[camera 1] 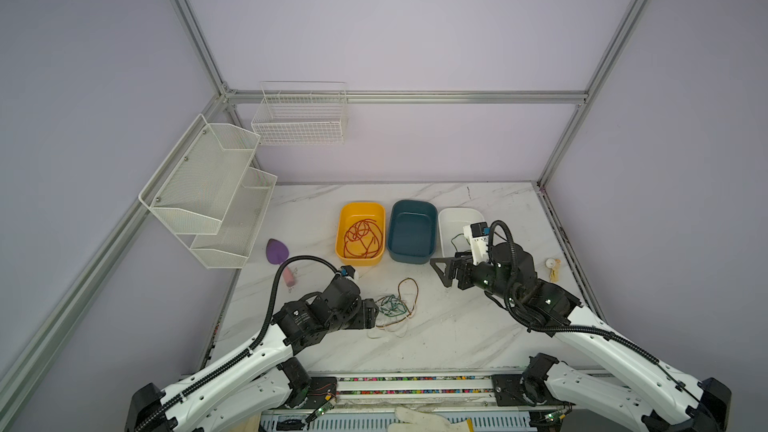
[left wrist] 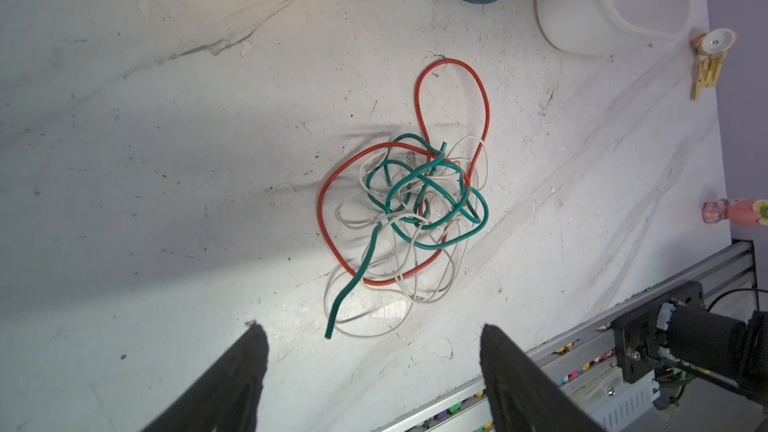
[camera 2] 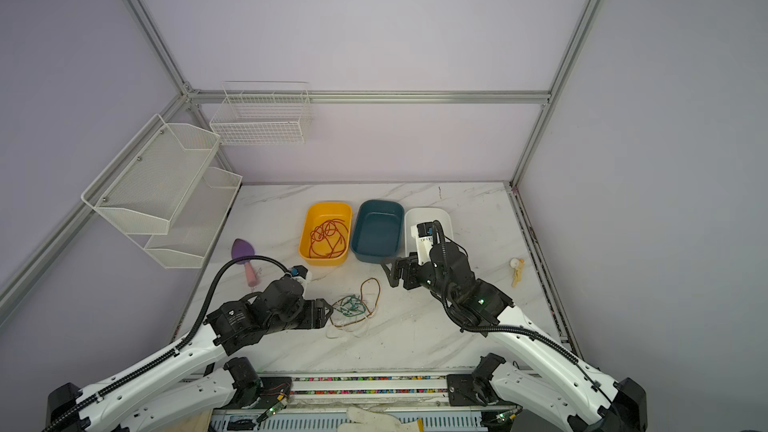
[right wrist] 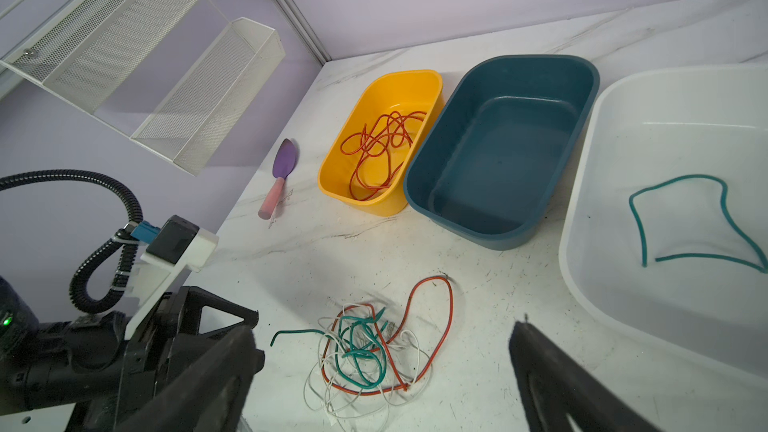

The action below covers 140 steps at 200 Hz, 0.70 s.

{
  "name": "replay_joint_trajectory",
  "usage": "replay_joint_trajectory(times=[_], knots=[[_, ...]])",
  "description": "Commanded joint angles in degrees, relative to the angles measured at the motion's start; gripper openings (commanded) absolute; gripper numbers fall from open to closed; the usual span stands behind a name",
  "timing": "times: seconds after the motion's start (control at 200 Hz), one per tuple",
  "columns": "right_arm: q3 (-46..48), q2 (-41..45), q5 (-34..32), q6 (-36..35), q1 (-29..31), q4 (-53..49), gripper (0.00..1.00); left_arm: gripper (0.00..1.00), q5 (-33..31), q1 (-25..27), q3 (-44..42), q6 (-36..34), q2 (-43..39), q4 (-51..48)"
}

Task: Untangle the cables
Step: 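Move the right gripper back toward the tangle while the left lowers onto it, then grasp the loose green wire end with the left gripper while the right approaches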

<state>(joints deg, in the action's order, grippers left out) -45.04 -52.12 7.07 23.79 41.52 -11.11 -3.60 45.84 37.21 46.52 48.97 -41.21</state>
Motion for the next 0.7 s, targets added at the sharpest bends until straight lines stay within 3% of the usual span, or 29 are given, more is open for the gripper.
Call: replay_joint_trajectory(times=[0.0,0.225,0.495,0.695], knots=[[1.6,1.3,2.4,0.7,0.1,2.5,0.98,0.7,-0.9,0.3,-2.9,-0.3,1.2,3.5],[4.4,2.7,4.3,2.3,0.2,5.3,0.98,0.6,-1.0,0.2,-4.0,-0.5,3.2,6.1],[12.1,3.4,6.6,8.8,1.6,13.7,0.98,0.34,-0.6,0.2,-4.9,-1.5,6.0,9.0],[15.0,2.8,5.8,11.0,3.9,16.7,0.98,0.31,0.1,0.3,-4.8,-2.0,8.6,10.3]])
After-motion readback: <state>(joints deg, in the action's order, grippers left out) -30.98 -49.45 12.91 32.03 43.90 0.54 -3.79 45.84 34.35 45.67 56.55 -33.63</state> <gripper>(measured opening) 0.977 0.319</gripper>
